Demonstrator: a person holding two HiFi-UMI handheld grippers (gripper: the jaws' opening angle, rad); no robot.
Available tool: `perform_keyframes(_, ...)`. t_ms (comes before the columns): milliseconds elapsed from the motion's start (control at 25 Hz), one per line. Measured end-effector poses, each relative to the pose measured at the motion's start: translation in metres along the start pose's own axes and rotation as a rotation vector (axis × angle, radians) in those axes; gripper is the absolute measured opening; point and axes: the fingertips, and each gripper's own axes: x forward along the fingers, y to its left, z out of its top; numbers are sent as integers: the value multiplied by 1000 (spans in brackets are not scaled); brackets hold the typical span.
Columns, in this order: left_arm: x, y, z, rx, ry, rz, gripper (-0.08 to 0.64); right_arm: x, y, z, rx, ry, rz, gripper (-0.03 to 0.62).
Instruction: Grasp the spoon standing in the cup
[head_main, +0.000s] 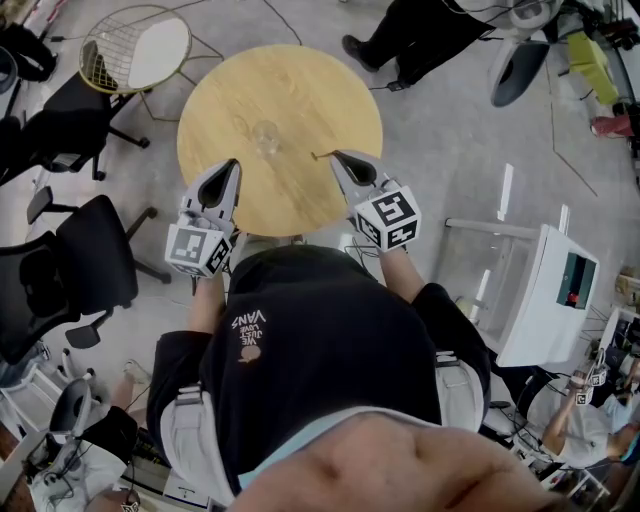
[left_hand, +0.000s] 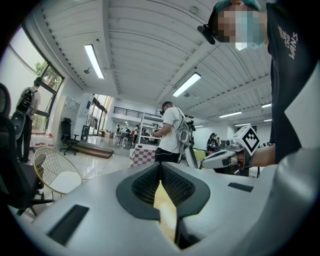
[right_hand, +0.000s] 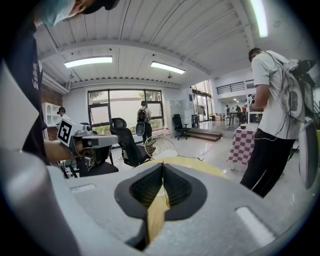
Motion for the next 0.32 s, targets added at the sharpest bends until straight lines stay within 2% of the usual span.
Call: perform_keyframes(320, -2, 2, -2, 0, -1, 2, 8, 3, 3, 0, -6, -1, 6, 1)
